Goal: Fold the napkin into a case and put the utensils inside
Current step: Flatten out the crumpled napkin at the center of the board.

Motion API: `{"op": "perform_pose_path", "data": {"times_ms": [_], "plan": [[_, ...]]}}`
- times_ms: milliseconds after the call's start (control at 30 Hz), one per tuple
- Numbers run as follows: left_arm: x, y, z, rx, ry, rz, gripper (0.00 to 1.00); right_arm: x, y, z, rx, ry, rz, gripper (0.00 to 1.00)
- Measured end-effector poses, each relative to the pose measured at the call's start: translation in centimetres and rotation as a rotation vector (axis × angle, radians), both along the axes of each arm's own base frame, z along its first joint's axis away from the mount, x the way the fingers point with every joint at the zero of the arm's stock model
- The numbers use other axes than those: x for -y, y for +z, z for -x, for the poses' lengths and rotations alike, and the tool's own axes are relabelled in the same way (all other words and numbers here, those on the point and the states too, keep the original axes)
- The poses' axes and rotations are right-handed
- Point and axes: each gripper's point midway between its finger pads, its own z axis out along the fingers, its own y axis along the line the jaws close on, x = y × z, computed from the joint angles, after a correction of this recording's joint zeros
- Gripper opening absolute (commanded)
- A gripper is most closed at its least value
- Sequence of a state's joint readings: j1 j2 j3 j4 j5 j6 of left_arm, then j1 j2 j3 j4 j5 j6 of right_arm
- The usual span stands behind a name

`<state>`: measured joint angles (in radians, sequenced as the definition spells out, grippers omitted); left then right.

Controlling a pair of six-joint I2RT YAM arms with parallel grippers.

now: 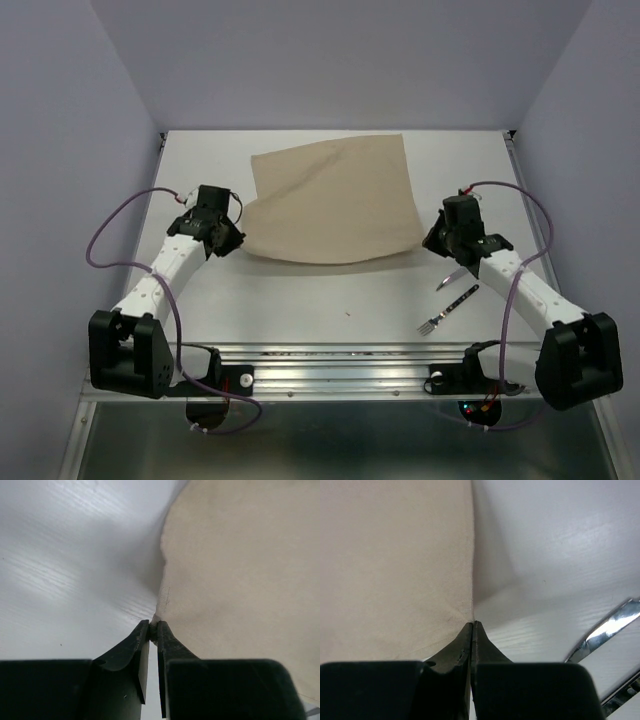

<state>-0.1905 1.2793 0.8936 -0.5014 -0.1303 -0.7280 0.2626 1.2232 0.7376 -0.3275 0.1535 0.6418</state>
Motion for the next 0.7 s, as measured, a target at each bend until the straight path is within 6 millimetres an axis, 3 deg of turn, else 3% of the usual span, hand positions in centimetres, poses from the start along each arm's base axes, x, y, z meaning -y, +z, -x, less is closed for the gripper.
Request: {"op": "perform_pose_path", "data": {"times_ms": [133,200,300,367,467,533,567,700], "plan": [[0.3,5.5,-1.9,0.116,-0.022,0.010,0.00,0.1,6.2,-1.7,0.132,-0.005,-0.005,0.01],[0.6,9.7,-3.2,0.206,-0.036,0.018,0.00,0.1,11.0,-2.7,0.226,-0.009,-0.006,0.01],[0.8,15.7,-4.5,0.327,-0.063,0.021,0.00,0.3,16.6,-3.7,0.331,-0.011,-0.003,0.01],[0.9,18.9,-4.8,0.389,-0.075,0.020,0.00,0.4,21.1,-4.1,0.424,-0.008,-0.003,0.01],[0.7,25.4,-4.7,0.512,-0.091,0.016,0.00,0.7,26.9,-3.9,0.532,-0.001,0.004,0.01],[0.6,27.6,-4.5,0.561,-0.098,0.012,0.00,0.9,30.0,-3.5,0.595,0.005,0.003,0.01],[0.5,31.0,-4.0,0.638,-0.100,0.013,0.00,0.9,31.1,-3.3,0.619,0.008,0.003,0.01],[0.1,36.3,-2.5,0.756,-0.112,0.005,0.00,1.2,36.1,-1.4,0.726,0.031,0.001,0.01]]}}
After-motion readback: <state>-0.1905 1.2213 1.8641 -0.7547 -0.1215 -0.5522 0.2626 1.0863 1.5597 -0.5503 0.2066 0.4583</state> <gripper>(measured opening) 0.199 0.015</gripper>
